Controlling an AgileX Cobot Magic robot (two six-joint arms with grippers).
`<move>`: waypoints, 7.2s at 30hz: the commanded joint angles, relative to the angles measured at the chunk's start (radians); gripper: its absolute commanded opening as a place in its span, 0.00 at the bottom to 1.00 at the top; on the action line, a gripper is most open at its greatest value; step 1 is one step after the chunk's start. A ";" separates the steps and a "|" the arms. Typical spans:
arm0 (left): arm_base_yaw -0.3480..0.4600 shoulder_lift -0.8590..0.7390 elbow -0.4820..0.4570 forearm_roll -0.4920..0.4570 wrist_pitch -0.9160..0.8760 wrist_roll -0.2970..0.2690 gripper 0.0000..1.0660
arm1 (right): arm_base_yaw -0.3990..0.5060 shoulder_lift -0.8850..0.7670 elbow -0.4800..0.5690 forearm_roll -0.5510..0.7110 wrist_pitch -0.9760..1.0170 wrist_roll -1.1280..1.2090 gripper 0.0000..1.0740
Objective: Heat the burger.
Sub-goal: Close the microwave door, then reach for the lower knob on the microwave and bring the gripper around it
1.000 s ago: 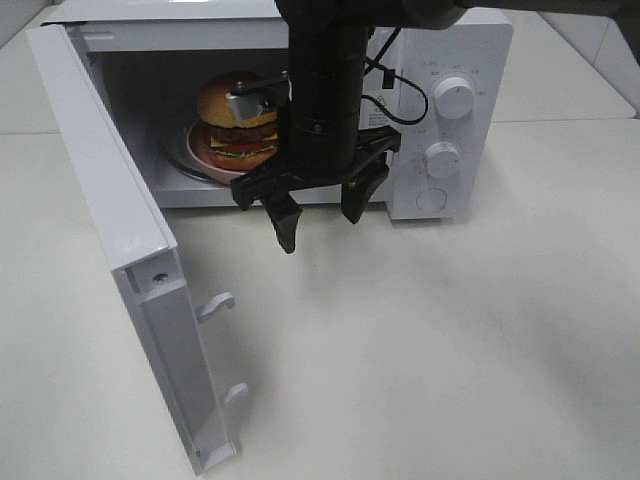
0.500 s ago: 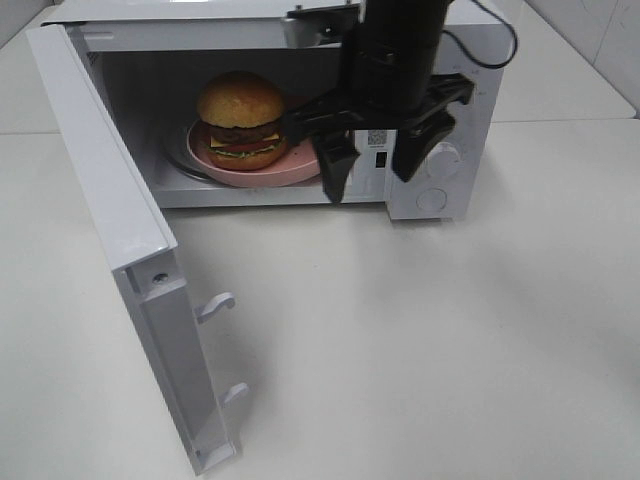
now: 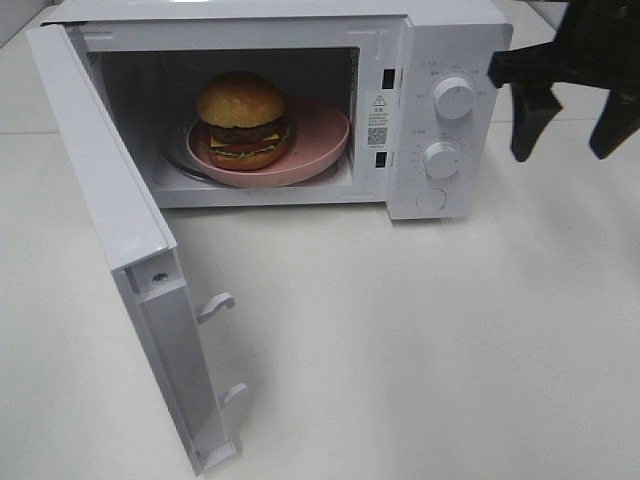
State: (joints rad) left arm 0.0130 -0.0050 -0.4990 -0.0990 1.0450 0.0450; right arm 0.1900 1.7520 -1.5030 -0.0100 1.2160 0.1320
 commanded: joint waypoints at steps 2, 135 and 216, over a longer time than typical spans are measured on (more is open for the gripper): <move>0.003 -0.020 0.003 -0.003 -0.010 -0.002 0.00 | -0.047 -0.073 0.055 0.001 0.029 -0.003 0.66; -0.498 1.339 -0.040 -0.590 -1.139 0.541 0.00 | -0.044 -1.779 1.000 0.010 -0.214 -0.084 0.66; -0.664 1.988 -1.100 -0.160 -0.192 0.281 0.00 | -0.044 -1.779 1.000 0.010 -0.214 -0.084 0.66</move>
State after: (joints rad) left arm -0.6500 2.0230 -1.5900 -0.3240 0.7710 0.4270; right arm 0.1450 -0.0060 -0.5050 0.0000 1.0110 0.0490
